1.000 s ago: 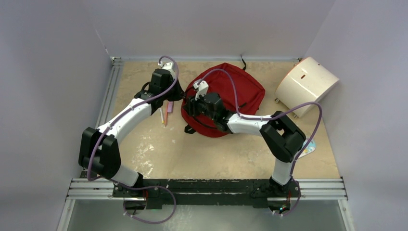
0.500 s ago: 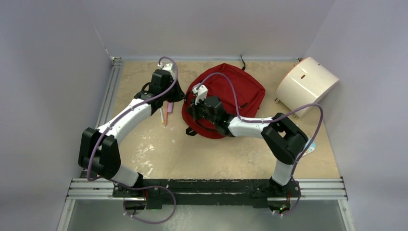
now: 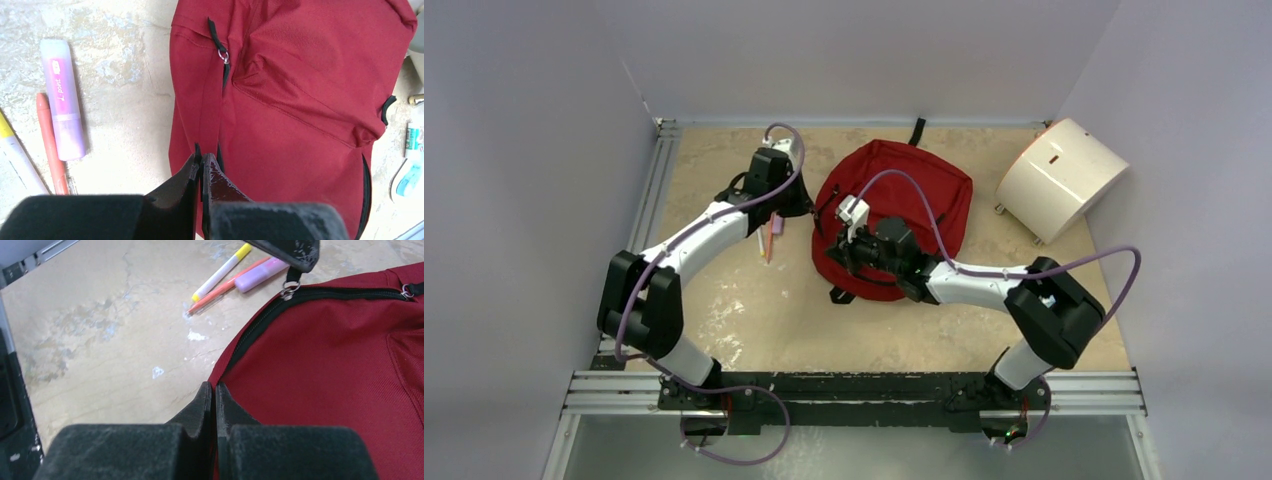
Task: Pack the student bag
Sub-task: Zip the student bag at the center of the board.
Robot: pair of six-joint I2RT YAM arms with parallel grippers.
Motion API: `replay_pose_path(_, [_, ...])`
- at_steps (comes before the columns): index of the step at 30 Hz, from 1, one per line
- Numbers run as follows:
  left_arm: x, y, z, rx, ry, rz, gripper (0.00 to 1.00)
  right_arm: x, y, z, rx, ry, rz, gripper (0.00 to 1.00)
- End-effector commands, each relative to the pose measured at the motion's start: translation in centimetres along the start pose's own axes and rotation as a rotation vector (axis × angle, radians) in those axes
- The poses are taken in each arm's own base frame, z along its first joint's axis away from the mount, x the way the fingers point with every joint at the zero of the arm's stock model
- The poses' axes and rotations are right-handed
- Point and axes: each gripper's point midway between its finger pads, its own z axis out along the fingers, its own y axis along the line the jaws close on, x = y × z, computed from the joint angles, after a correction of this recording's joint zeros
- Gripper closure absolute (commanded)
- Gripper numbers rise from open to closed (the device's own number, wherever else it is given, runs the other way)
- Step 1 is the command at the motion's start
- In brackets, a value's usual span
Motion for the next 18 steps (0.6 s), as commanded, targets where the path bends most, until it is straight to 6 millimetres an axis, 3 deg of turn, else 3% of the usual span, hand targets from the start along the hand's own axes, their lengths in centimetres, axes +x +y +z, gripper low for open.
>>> replay_pose_path(1, [-4.1,-1.5,0.0,0.043,-0.114,0.021,1.00,-1.2,3.5,-1.8,-0.166,-0.039,-0.075,1.00])
replay_pose_path(11, [-5.0,-2.3,1.5,0.068,-0.113,0.045,1.00,0.1,5.6,-4.5,-0.300,-0.014,-0.179,1.00])
replay_pose_path(18, [-5.0,-2.3,3.9,0.066,-0.091,0.069,1.00,0.6,6.3,-6.1,-0.345,-0.010,-0.250,1.00])
